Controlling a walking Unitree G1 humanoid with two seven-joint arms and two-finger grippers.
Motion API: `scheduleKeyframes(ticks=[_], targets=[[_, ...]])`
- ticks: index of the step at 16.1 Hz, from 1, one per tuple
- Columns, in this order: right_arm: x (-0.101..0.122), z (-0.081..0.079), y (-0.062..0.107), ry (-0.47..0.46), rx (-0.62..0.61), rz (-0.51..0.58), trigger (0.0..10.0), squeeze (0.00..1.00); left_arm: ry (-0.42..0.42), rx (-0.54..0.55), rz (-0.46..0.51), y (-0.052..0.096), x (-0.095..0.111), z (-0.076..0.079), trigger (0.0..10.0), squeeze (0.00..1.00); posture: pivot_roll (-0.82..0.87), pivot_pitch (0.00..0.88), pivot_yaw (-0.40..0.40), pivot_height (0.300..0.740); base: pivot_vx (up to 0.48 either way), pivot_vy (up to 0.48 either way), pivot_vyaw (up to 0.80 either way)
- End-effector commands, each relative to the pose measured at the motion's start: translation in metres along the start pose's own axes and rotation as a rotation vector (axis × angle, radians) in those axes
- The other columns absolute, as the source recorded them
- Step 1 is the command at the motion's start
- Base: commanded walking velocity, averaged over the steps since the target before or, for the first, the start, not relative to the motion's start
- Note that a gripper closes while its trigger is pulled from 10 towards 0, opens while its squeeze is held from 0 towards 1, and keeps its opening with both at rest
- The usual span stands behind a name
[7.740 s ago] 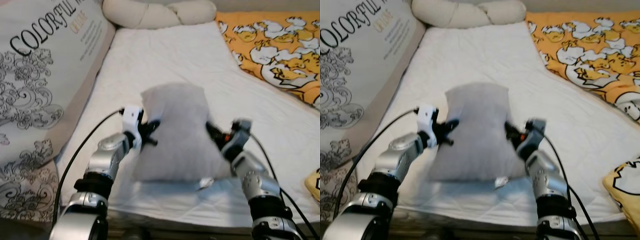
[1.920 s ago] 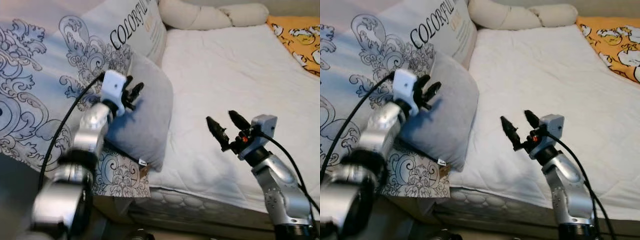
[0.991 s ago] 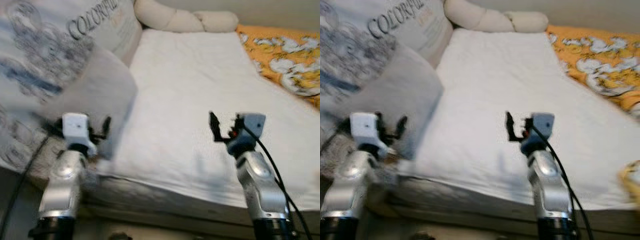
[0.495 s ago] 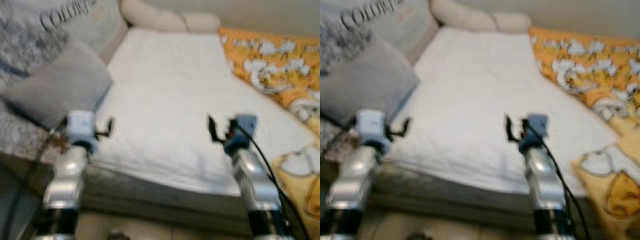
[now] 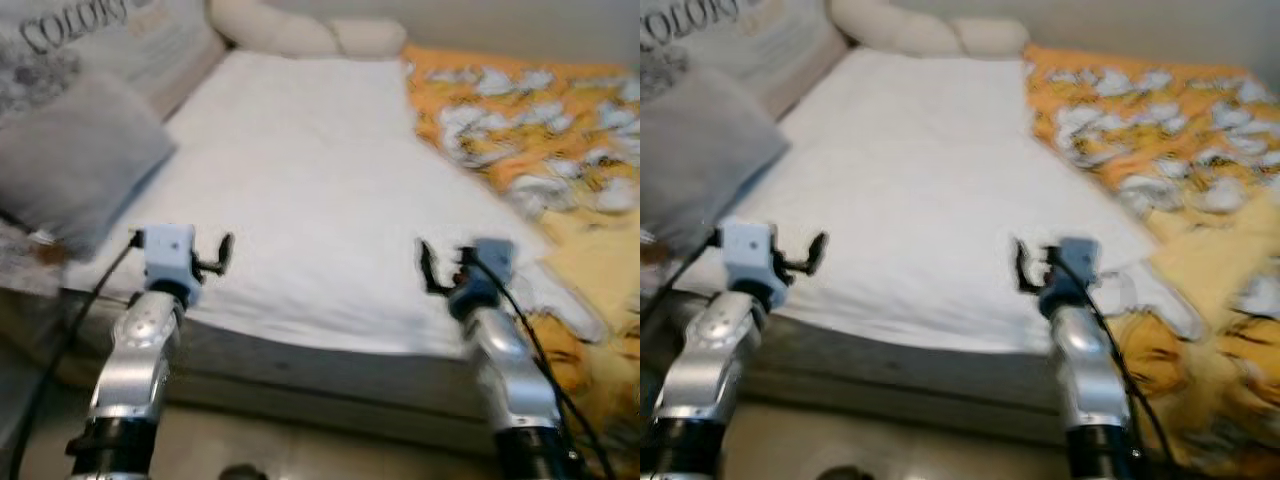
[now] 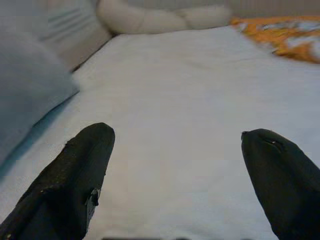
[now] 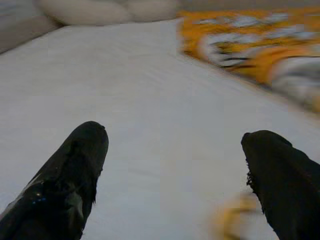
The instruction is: Clean up the room
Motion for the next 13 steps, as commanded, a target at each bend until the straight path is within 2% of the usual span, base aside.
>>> scheduleKeyframes(ticks=[1,4,13], targets=[[0.004,-0.011,-0.001,-0.015,0.024,0.02,10.0,0.0,-0.011,0.016,0.002,0.001,0.004,-0.009,10.0,0.97,0.09,0.0,0.019,0.74,0.0,-0.48,0.0],[0.003,-0.019,0.002,-0.015,0.058,0.022,10.0,0.0,-0.019,0.031,-0.013,0.005,0.0,-0.014,10.0,0.97,0.11,0.0,0.007,0.74,0.0,-0.48,0.0],[0.012,-0.02,-0.002,-0.051,0.097,0.046,10.0,0.0,-0.002,0.029,-0.004,-0.002,0.005,-0.006,10.0,0.98,0.1,0.0,0.002,0.74,0.0,-0.48,0.0]])
Point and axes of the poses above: a point about 5 cm out from each wrist's last joint towards the gripper, its own y axis pointing back from the gripper into the wrist, its own x axis along the axis of the wrist's last joint, z = x × y, the point moved 4 cm from there along -y, pointing out of the wrist towards the gripper, and after that the axes turned 2 degrees about -y, right-handed, at the moved point
